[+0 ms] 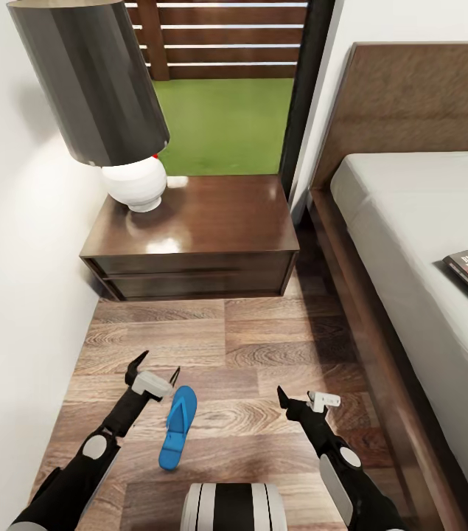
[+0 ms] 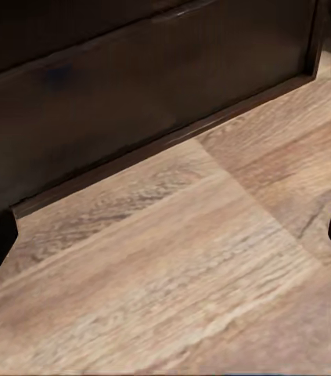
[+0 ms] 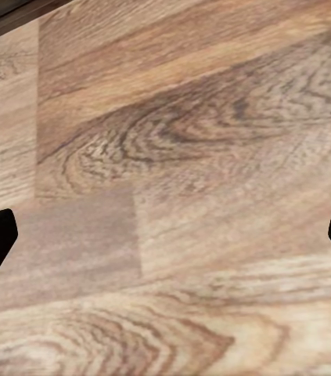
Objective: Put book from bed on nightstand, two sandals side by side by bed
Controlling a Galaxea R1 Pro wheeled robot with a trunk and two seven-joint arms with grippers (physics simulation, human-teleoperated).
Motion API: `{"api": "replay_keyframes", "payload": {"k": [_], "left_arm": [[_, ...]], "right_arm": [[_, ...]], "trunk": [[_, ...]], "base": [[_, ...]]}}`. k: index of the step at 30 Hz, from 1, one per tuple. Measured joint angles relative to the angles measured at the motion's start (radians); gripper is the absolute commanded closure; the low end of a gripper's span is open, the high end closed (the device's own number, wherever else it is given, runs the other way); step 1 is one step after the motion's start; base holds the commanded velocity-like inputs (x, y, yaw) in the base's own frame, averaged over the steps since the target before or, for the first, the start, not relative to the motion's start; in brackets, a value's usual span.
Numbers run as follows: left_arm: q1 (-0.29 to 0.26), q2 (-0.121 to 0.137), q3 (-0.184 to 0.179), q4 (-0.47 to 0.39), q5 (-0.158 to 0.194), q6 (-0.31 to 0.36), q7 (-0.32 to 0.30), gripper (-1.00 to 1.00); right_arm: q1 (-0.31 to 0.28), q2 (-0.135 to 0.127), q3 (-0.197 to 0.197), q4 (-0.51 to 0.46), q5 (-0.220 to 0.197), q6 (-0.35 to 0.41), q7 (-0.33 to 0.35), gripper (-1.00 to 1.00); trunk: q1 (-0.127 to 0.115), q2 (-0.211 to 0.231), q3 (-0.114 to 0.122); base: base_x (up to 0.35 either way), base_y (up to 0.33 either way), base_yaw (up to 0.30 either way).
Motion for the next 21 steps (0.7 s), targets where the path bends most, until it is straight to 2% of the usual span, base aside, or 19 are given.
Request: {"api": "replay_keyframes", "payload": {"k": [4,13,19,21], "left_arm": [[0.000,0.006,0.001,0.000,-0.002,-0.028,0.003,-1.00],[0.000,0.007,0.001,0.001,-0.002,-0.034,0.008,-1.00],[0.000,0.011,0.019,0.025,0.000,-0.040,0.009,-1.00],[0.000,0.011,0.022,0.038,-0.010,-0.040,0.009,-1.00]], "right_arm": [[0.000,0.000,0.000,0.000,0.004,0.000,0.000,-1.00],[0.000,0.001,0.000,0.000,0.009,0.000,0.000,-1.00],[0.000,0.001,0.000,0.000,0.009,0.000,0.000,-1.00],[0.000,0.001,0.000,0.001,0.009,0.000,0.000,-1.00]], "trunk": [[0.000,0.000,0.000],[0.000,0.000,0.000],[0.000,0.000,0.000],[0.000,0.000,0.000]], "base": [[0.000,0.000,0.000],[0.000,0.000,0.000],[0.000,0.000,0.000],[0.000,0.000,0.000]]}}
